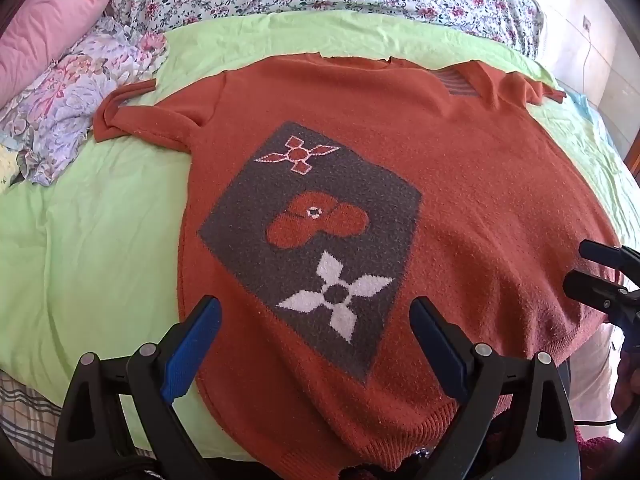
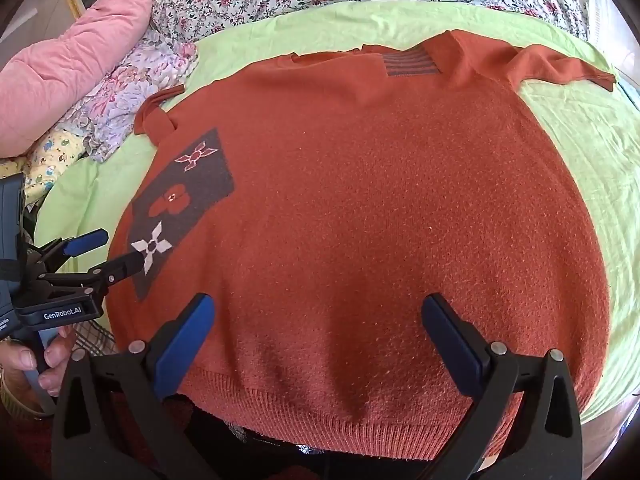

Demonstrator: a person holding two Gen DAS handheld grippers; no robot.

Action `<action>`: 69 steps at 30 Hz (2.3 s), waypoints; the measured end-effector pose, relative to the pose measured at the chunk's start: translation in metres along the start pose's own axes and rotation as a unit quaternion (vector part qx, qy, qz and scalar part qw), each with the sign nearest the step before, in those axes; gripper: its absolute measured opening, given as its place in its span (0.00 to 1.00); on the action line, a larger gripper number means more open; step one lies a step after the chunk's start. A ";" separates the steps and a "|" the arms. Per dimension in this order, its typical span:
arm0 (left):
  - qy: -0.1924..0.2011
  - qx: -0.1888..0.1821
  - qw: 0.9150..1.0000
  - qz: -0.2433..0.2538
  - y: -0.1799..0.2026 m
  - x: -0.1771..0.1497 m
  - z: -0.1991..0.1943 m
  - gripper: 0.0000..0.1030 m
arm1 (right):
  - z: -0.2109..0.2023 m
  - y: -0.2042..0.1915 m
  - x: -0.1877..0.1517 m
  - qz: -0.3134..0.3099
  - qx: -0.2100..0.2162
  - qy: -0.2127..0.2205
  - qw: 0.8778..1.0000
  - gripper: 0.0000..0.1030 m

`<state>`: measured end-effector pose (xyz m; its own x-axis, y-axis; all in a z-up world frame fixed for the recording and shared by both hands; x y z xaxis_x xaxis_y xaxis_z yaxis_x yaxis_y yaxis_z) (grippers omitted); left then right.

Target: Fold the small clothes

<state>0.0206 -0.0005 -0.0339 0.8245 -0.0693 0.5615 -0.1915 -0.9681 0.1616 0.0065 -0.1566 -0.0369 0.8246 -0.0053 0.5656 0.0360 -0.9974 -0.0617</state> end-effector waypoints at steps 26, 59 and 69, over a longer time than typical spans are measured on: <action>0.000 0.000 1.000 -0.001 0.004 0.002 0.000 0.93 | -0.009 0.001 0.005 0.003 0.007 0.010 1.000 1.00; -0.012 -0.024 0.999 -0.021 -0.004 0.012 0.016 0.93 | 0.000 0.012 0.015 0.002 -0.011 -0.005 1.000 1.00; -0.001 -0.024 0.999 -0.021 -0.012 0.028 0.020 0.93 | 0.003 0.017 0.039 0.007 0.002 0.001 1.000 1.00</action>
<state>0.0568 0.0048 -0.0364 0.8339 -0.0292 0.5512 -0.1813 -0.9577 0.2236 0.0405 -0.1739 -0.0184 0.8236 -0.0203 0.5668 0.0264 -0.9969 -0.0741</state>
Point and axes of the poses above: each gripper's, at about its wrist camera, not at the fingertips, and z roughly the way its jaws point, y to its right, x to its top, the point moved 4 cm from there along z, roughly the way its jaws point, and after that the axes turned 14 degrees about -x, right-handed, at the moved point
